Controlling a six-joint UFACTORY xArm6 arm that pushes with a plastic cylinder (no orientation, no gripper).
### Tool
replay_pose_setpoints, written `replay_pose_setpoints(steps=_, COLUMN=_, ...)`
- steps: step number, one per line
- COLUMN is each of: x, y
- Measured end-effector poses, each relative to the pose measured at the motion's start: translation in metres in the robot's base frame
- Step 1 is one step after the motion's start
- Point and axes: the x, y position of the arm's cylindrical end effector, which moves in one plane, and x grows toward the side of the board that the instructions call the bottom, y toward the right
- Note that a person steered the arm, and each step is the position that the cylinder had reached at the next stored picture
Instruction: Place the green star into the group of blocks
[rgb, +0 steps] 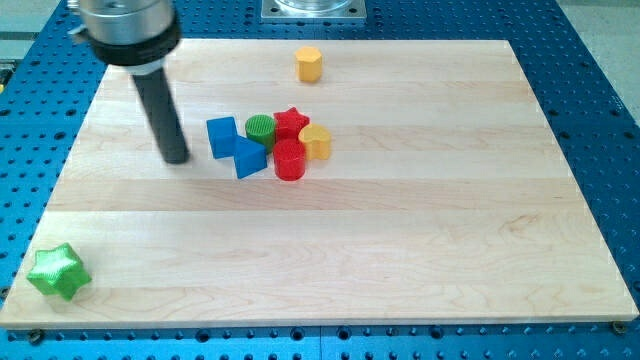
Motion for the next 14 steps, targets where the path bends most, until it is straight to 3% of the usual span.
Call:
replay_pose_setpoints(steps=1, x=0.018, y=-0.005)
replay_pose_setpoints(steps=2, x=0.102, y=0.017)
replay_pose_setpoints(steps=3, x=0.188, y=0.004)
replay_pose_setpoints(steps=4, x=0.198, y=-0.006)
replay_pose_setpoints(steps=5, x=0.196, y=-0.07)
replay_pose_setpoints(steps=6, x=0.185, y=-0.085)
replay_pose_setpoints(steps=7, x=0.139, y=-0.039)
replay_pose_setpoints(steps=8, x=0.136, y=0.015)
replay_pose_setpoints(steps=9, x=0.189, y=-0.02)
replay_pose_setpoints(steps=11, x=0.157, y=-0.104)
replay_pose_setpoints(steps=12, x=0.095, y=-0.056)
replay_pose_setpoints(steps=13, x=0.068, y=0.024)
replay_pose_setpoints(steps=14, x=0.105, y=-0.04)
